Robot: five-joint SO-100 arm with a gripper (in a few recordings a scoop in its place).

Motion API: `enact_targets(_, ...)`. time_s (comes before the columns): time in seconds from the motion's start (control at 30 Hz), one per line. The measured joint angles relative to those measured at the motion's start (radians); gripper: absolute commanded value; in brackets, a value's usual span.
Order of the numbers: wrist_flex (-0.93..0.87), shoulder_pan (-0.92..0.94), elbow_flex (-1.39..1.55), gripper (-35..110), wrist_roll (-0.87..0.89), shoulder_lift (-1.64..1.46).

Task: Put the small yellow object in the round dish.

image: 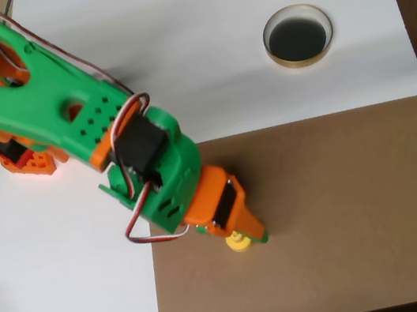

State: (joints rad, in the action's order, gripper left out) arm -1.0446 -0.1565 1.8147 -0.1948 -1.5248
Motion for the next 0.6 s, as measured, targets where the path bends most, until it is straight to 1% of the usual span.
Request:
enact_targets(0.13, 0.000, 0.000, -0.026, 21, 0.014, 0.044)
enact_targets(0.3, -0.064, 0.023, -0.123, 21, 0.018, 0.133)
enact_targets(0.6, -0.120, 0.018, -0.209, 21, 0.018, 0.167)
